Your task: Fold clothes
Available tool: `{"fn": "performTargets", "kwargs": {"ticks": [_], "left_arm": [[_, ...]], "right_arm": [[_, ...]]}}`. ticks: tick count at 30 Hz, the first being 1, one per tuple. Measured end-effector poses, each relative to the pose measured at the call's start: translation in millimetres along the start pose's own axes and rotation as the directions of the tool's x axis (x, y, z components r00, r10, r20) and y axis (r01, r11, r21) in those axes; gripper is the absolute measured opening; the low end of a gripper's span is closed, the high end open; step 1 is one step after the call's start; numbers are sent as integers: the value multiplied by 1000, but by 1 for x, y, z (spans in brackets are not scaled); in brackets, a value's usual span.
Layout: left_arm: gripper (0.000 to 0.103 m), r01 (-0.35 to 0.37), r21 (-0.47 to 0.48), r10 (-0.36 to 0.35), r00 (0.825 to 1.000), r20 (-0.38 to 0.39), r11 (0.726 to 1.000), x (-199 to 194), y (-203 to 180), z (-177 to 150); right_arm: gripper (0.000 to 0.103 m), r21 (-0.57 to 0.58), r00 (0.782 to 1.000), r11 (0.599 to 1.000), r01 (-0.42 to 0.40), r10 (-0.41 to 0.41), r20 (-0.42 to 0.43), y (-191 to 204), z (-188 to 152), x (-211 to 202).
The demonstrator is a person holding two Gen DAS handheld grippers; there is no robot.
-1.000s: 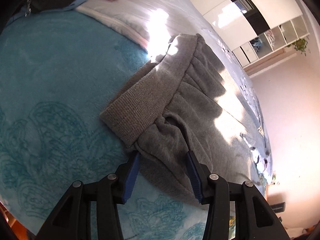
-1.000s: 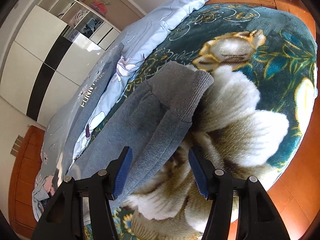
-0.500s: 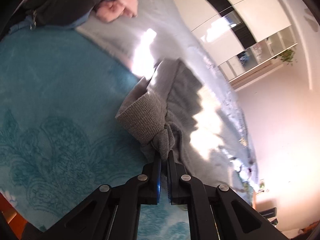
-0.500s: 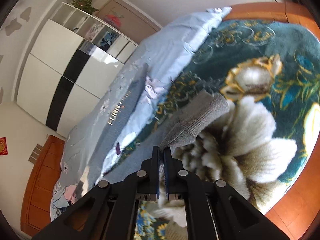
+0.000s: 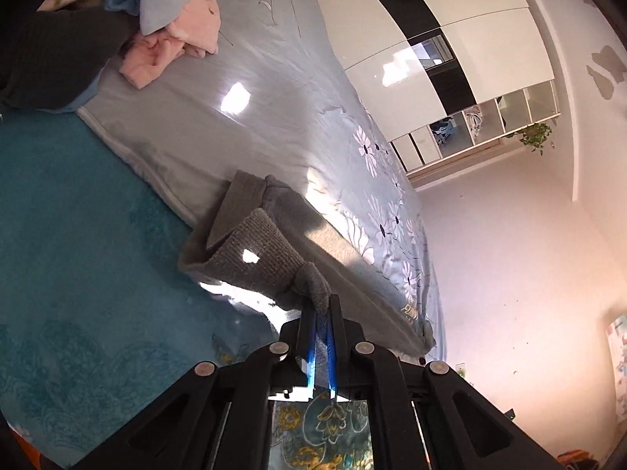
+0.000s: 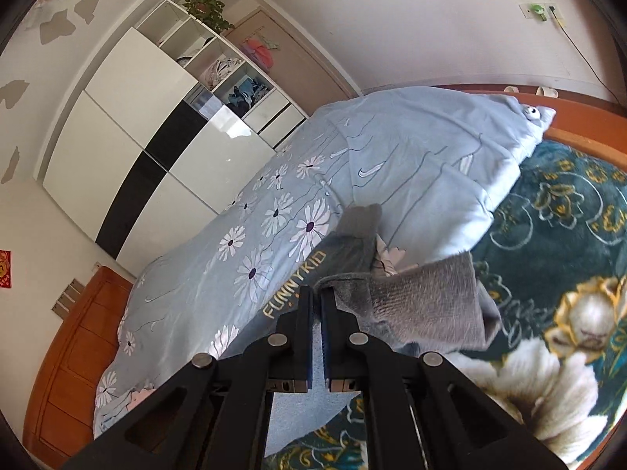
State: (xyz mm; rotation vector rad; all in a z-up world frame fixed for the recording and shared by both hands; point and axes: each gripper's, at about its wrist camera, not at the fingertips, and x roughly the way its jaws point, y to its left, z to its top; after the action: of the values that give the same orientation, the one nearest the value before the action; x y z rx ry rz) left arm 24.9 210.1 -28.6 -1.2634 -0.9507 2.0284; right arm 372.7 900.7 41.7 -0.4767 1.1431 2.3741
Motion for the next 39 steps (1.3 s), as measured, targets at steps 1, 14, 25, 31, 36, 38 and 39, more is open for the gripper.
{"fn": "performTargets", "kwargs": {"ticks": [1,14,25,31,36,38,39], "left_arm": [[5,-7,1,7,1000,-1,1000,6,-3,8],[8,-169,6,169,985,-39,986,104,0,85],[9,-219,28,221,974,-58,975,157,25,110],[16,-219,60,223,973,-62,974,167,22,109],[69,-197,185,208,977,-46,963,150,-13,94],[70,-191,234,203,979,-27,953,135,-28,86],[71,-188,256,197,980,-13,948,124,-35,81]], "right_arm": [[3,-9,1000,1000,9,-9,-2,7,8,11],[3,-117,972,971,210,-220,-79,69,61,194],[4,-176,922,929,324,-352,-161,48,37,280],[10,-200,930,942,271,-310,-199,44,25,288],[56,-245,968,964,108,-158,-194,62,32,253],[56,-262,980,964,50,-98,-171,68,36,228],[58,-260,986,965,34,-75,-148,65,38,213]]}}
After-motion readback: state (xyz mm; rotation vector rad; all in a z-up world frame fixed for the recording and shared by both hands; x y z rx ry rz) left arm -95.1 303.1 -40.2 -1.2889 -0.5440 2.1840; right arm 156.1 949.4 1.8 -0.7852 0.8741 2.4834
